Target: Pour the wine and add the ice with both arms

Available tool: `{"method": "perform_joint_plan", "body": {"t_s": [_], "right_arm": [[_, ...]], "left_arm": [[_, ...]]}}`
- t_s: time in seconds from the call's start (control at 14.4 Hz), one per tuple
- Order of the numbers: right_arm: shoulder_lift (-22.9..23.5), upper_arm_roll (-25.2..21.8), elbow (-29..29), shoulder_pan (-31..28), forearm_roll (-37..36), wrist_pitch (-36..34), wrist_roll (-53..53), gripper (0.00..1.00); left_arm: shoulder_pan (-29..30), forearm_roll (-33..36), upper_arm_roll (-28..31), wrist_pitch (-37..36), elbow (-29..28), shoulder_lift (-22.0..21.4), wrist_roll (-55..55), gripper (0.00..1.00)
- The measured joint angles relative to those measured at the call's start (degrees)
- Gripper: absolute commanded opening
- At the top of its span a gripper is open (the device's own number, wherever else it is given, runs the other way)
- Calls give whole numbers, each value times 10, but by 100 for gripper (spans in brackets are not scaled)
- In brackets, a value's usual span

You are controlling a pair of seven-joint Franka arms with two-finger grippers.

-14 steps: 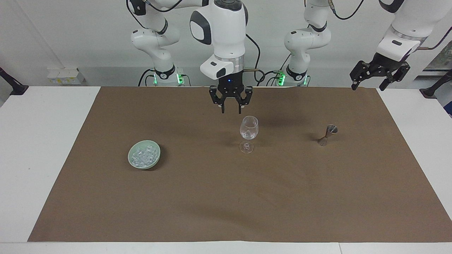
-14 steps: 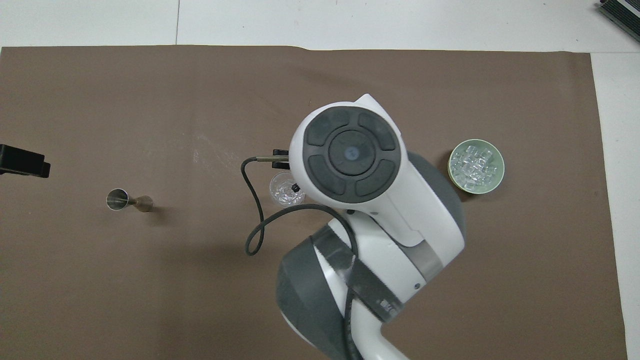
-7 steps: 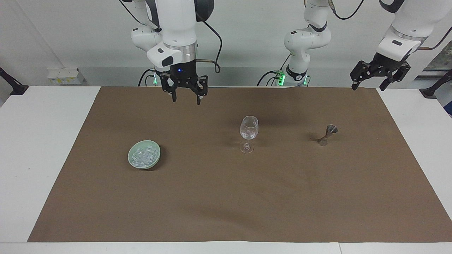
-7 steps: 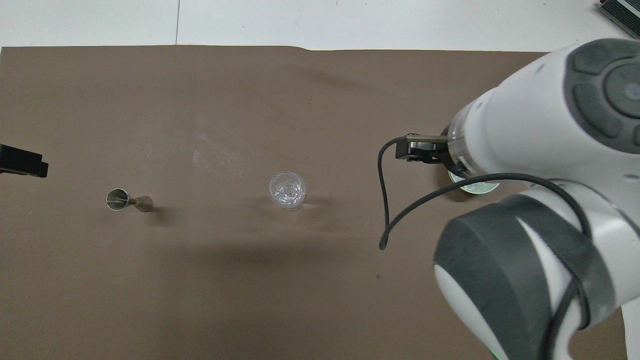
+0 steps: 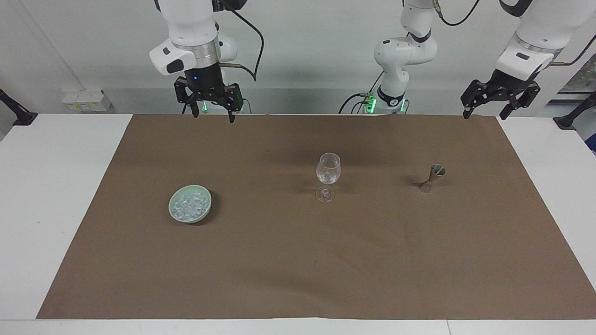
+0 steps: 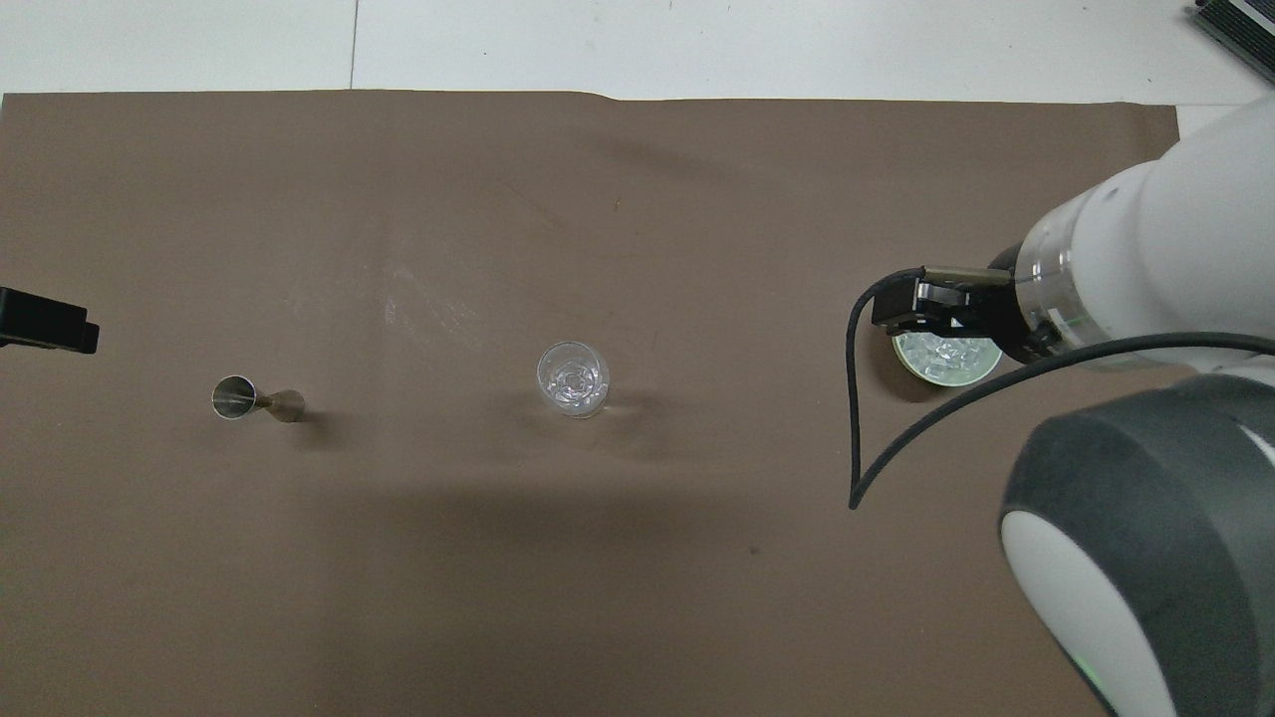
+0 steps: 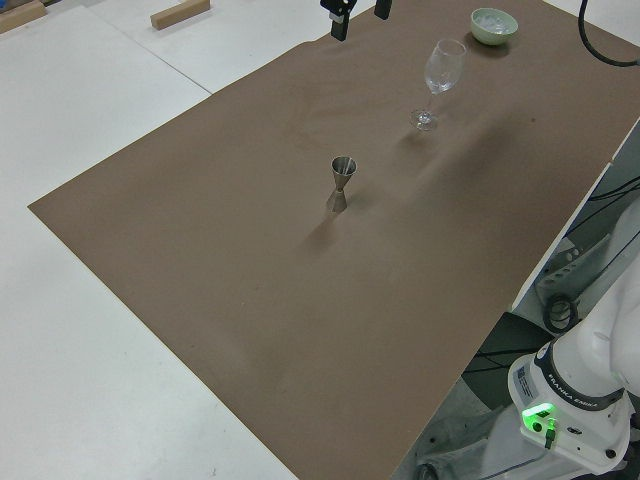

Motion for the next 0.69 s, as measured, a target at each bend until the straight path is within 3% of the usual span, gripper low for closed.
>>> {"method": "perform_joint_plan", "body": {"t_s": [0.69], "right_arm": [[-16,-58,2,-23,15,-19,-61,100]], "left_arm": [[0,0,5,0,0,0,5,100]]}}
